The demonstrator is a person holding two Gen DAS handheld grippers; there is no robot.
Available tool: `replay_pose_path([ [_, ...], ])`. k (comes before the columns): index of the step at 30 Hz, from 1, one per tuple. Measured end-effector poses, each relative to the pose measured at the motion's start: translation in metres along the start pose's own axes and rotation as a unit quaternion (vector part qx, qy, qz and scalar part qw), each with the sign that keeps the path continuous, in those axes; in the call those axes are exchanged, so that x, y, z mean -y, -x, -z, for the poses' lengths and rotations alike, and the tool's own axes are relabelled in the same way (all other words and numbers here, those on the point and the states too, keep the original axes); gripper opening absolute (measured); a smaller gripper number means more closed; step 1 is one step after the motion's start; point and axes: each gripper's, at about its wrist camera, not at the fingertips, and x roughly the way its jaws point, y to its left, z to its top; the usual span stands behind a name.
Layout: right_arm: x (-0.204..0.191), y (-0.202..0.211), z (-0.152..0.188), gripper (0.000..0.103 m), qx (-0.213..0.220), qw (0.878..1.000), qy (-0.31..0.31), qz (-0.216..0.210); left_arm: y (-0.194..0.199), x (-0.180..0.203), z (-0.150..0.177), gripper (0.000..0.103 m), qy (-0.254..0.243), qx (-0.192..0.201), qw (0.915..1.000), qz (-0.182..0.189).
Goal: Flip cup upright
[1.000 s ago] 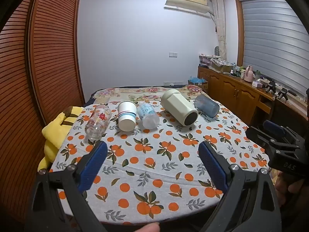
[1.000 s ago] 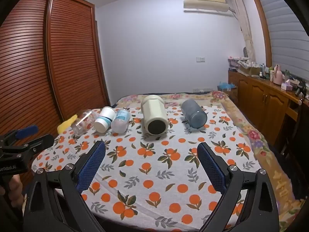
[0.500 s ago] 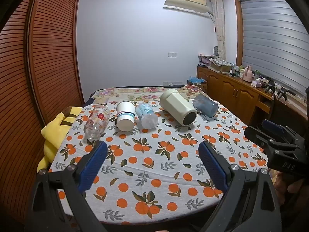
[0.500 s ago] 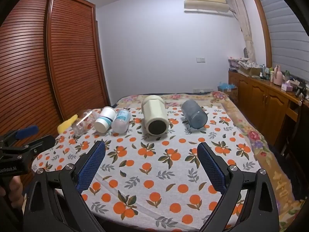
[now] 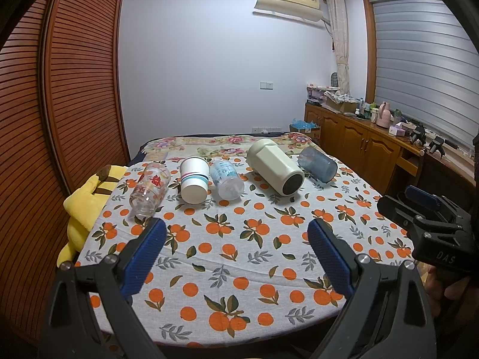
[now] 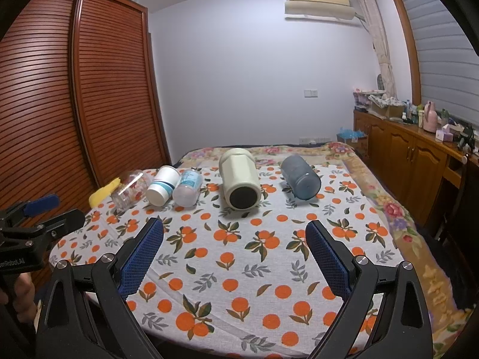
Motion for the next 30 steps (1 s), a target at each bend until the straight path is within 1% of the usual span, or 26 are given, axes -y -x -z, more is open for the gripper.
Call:
replay_pose_path([
  [30, -0.0014, 0.0018, -0.0006, 0.097, 0.002, 1.0, 0.001, 0.001, 0.0008, 0.0034, -0.0005, 0.096, 0.0, 0.002, 1.0, 0.0],
])
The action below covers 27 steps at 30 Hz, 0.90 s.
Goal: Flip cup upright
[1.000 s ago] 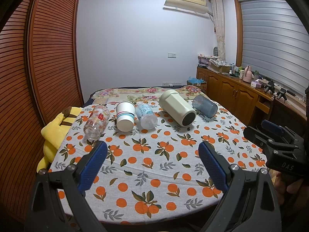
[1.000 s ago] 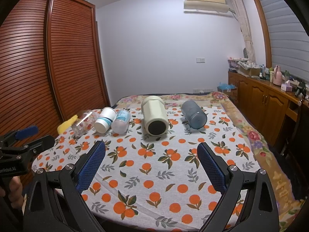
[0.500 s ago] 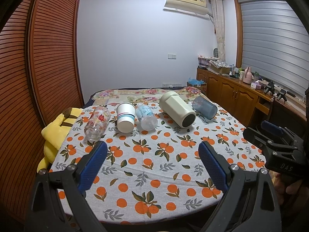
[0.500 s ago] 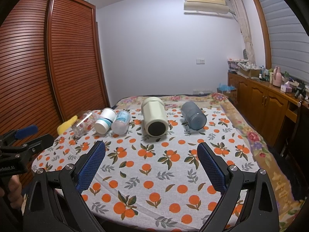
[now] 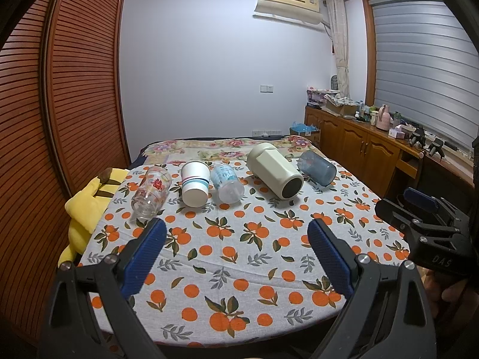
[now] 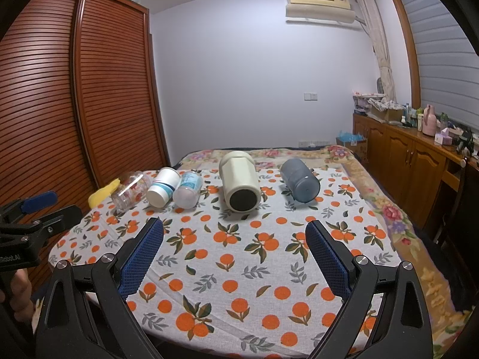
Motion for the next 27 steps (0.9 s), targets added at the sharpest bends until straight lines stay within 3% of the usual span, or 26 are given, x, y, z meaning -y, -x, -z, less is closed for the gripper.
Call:
replay_pose_path([
  [27, -0.001, 0.0, 0.0, 0.097, -0.004, 1.0, -0.001, -0.002, 0.004, -0.003, -0.003, 0.096, 0.003, -0.012, 0.9999, 0.005],
])
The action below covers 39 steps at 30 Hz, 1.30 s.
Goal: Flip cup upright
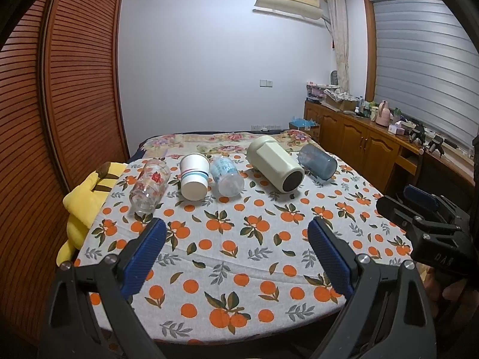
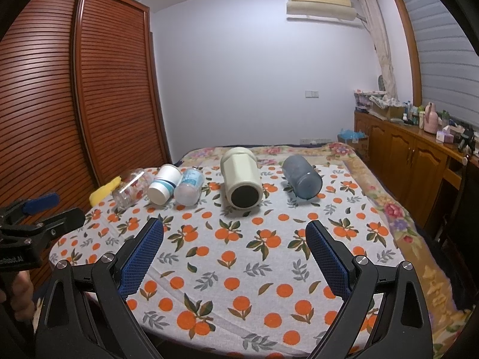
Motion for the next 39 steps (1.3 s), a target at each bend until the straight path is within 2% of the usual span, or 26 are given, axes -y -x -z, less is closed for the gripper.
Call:
replay_pose_path([
  [5, 0.0, -0.011, 0.01, 0.097, -0.009, 1.0, 0.0, -0.004, -0.012, -0.012, 0.006, 0.096, 0.005, -0.017, 0.9998, 0.0],
  [14, -0.001, -0.038, 0.003, 0.095, -0.021, 0.999, 0.005, -0.024, -0.046, -0.043, 0.006, 0.096, 0.006, -0.047, 0.9988, -0.005],
  [21, -0.007, -0.072, -0.006, 0.089, -0.041, 0.998, 0.016, -0.052, -0.072, -0.066, -0.003, 0.096, 0.005, -0.068, 0.9976, -0.013],
  [33, -0.031, -0.128, -0.017, 0.083, -0.083, 0.991, 0.045, -0.092, -0.121, -0.101, -0.014, 0.096, 0.0, -0.125, 0.992, -0.021],
  [39, -0.039, -0.155, -0.021, 0.078, -0.105, 0.987, 0.044, -0.11, -0.145, -0.121, -0.019, 0.096, -0.004, -0.139, 0.9895, -0.04],
])
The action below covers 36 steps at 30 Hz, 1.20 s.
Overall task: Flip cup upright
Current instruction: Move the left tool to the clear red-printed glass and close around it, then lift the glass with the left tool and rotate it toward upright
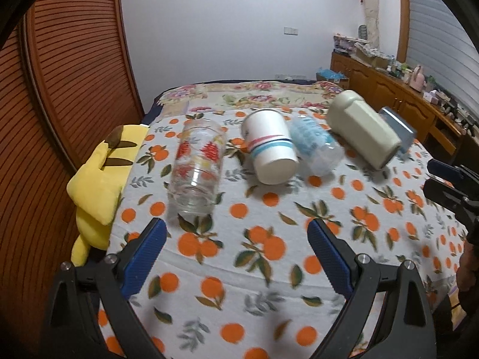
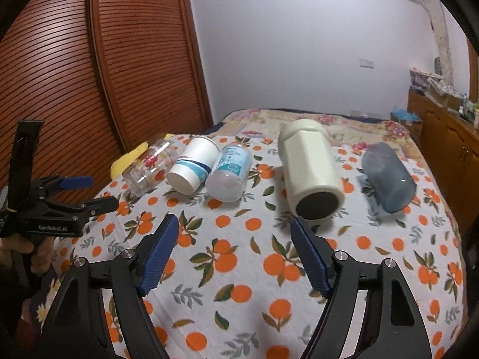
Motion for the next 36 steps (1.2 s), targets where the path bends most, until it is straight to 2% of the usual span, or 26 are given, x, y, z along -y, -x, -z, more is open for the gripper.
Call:
replay_pose_path([
  [8, -0.001, -0.022, -0.015, 0.077, -0.018, 1.0, 0.019, -0.007, -0.033, -0.026, -0.023, 0.087, 0.015, -0.018, 0.9997, -0.001],
  [14, -0.002, -0.035, -0.017, 0.077, -0.031, 0.999, 0.023, -0.011, -0.065, -0.041, -0.044, 0.084, 0.023, -0.05, 0.9985, 0.001],
  [23, 0.004, -0.047, -0.014, 0.077, -0.04, 0.999, 0.022, -0.004, -0.101, -0.044, -0.063, 0.083, 0.011, -0.082, 0.9966, -0.003],
  [28, 0.005, -0.047, -0.012, 0.077, -0.042, 0.999, 0.026, -0.001, -0.115, -0.044, -0.067, 0.07, 0.008, -0.098, 0.9951, -0.005],
  [29, 0.005, -0.046, -0.012, 0.077, -0.042, 0.999, 0.026, -0.001, -0.119, -0.046, -0.066, 0.062, 0.012, -0.105, 0.9944, -0.002],
  [36, 0.005, -0.041, -0.005, 0.077, -0.036, 0.999, 0.027, 0.003, -0.11, -0.048, -0.058, 0.059, 0.022, -0.094, 0.9953, 0.003],
])
